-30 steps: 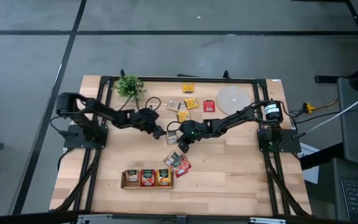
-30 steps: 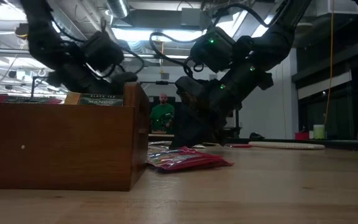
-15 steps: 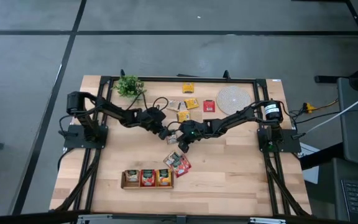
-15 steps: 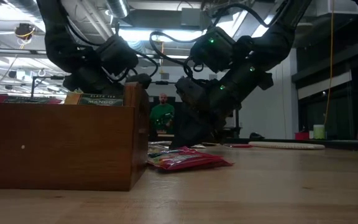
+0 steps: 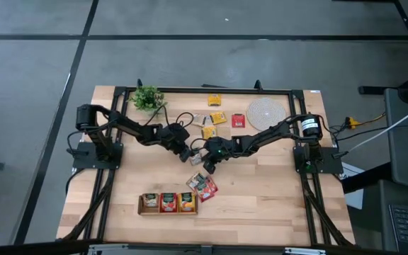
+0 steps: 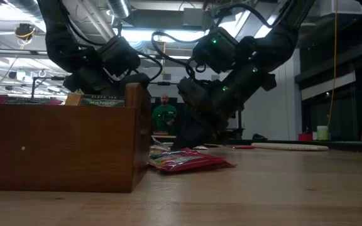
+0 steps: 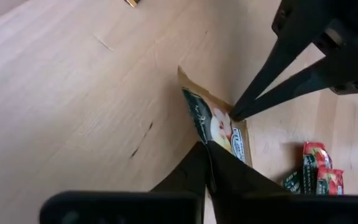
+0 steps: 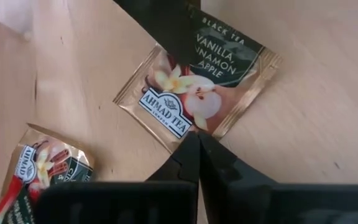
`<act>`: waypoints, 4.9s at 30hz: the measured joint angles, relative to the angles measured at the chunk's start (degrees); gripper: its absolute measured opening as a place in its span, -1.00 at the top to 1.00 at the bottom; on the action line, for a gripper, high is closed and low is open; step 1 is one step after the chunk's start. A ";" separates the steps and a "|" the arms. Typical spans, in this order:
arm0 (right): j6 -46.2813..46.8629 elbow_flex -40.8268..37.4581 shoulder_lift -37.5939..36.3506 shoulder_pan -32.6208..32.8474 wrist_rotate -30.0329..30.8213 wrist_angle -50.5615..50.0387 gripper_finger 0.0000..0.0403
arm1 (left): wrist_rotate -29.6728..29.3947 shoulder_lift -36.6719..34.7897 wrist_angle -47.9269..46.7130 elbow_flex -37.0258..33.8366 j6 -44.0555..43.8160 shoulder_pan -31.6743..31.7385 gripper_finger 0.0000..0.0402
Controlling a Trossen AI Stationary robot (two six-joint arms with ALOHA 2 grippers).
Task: Pick & Place Tea
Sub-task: Put the brown tea bag into the left section of the wooden organizer, then put the yellow tea bag into the right section of the wooden organizer
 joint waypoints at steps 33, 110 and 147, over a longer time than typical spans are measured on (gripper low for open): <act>4.19 -0.07 0.13 0.20 -2.71 4.63 0.66 | -1.51 -56.57 -43.19 -2.45 23.78 -12.33 0.99; 13.43 0.04 0.02 4.85 4.53 5.69 0.66 | -48.39 -46.64 -36.46 -10.73 -13.41 -68.41 0.54; 5.43 14.86 -6.58 -3.46 22.93 -42.30 0.98 | -35.08 -36.73 -14.45 -10.67 12.93 -14.16 0.64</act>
